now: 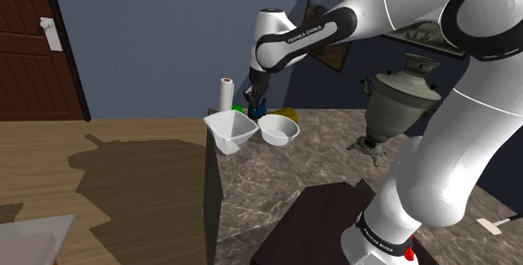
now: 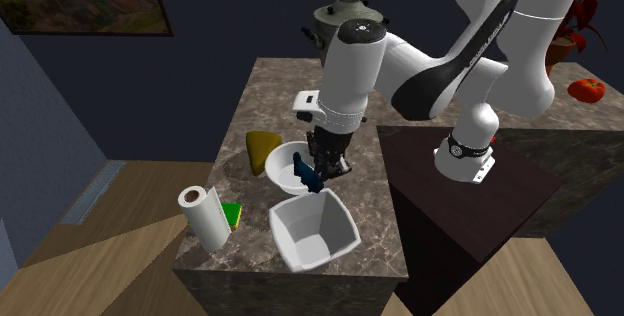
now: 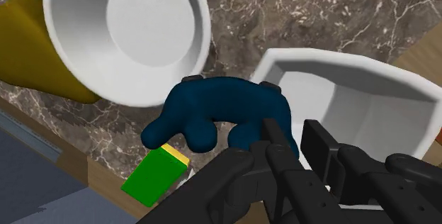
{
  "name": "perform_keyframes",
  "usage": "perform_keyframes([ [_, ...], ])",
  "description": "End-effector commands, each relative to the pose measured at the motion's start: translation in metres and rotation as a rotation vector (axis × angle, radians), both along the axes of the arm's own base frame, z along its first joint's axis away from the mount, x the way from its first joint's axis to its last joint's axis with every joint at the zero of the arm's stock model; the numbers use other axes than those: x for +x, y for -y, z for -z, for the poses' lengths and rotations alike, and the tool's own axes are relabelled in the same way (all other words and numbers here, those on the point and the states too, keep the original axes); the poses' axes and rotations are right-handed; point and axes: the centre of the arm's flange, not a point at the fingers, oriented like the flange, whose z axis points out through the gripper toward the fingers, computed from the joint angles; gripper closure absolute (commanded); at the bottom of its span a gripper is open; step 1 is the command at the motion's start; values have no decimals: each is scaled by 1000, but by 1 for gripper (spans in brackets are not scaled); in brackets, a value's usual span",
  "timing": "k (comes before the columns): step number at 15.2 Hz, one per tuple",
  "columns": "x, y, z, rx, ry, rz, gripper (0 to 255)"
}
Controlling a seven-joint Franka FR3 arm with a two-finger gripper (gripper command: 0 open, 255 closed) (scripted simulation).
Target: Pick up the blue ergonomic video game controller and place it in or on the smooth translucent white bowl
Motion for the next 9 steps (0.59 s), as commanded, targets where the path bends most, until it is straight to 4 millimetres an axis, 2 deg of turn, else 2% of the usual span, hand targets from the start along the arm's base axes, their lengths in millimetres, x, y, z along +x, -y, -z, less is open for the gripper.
perform_keyframes([
  [1,9,-24,-2,0,0,1,255],
  [5,30,-71,-2,0,0,1,255],
  [9,30,-71,19,0,0,1,255],
])
